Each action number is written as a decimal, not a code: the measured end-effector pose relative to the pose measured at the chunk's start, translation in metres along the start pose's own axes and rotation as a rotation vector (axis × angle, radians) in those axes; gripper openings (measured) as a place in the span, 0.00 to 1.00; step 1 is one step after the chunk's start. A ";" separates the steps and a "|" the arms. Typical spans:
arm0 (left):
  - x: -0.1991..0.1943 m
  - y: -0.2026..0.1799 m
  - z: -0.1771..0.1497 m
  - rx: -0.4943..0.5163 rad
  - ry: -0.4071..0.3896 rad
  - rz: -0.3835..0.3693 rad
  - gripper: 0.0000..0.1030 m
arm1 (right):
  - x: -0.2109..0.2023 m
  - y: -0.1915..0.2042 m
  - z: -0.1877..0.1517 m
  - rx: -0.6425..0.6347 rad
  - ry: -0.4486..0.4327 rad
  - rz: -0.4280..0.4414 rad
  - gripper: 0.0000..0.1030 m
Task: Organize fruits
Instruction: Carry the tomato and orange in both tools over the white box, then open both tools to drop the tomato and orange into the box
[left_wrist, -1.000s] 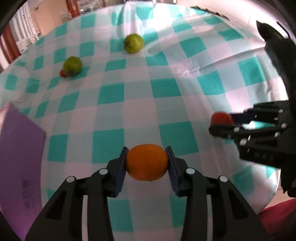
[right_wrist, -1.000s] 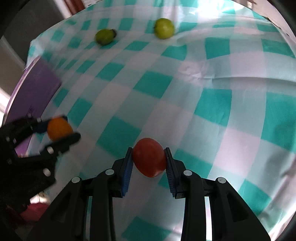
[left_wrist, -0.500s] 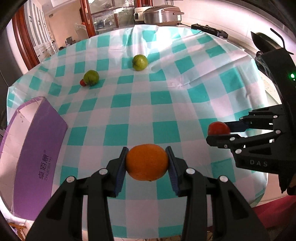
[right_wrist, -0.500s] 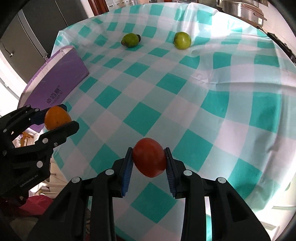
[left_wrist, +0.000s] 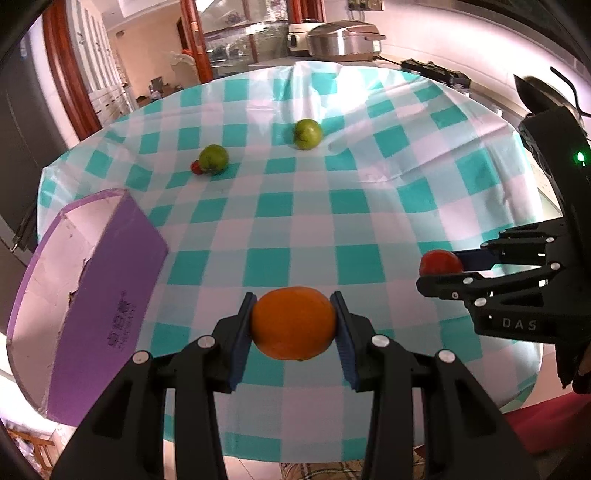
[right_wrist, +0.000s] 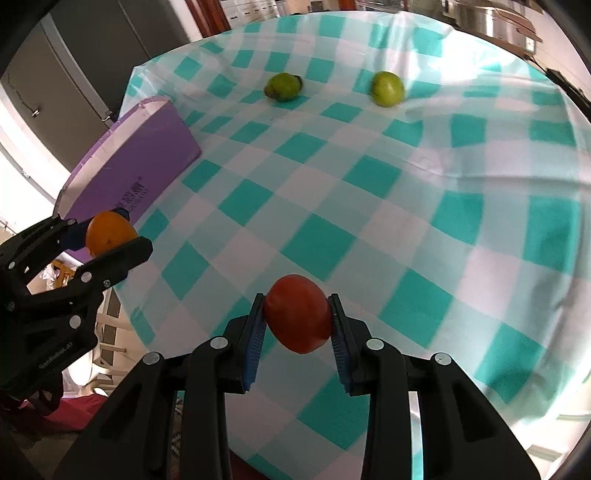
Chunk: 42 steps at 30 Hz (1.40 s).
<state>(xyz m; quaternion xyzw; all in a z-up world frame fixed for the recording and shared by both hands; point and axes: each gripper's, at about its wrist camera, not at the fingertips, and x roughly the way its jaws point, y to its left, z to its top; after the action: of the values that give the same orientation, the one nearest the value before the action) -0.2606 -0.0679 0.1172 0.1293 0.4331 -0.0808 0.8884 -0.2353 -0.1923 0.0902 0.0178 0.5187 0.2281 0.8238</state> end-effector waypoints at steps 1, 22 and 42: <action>-0.001 0.007 -0.001 -0.008 -0.003 0.009 0.40 | 0.002 0.005 0.005 -0.006 -0.002 0.010 0.33; -0.022 0.264 0.003 -0.407 -0.037 0.219 0.40 | 0.058 0.202 0.176 -0.286 -0.044 0.250 0.33; 0.110 0.351 -0.041 -0.490 0.605 0.024 0.40 | 0.237 0.313 0.214 -0.693 0.472 -0.164 0.33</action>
<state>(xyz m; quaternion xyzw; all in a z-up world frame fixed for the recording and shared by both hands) -0.1346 0.2754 0.0621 -0.0636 0.6804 0.0774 0.7260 -0.0775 0.2254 0.0712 -0.3539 0.5854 0.3206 0.6552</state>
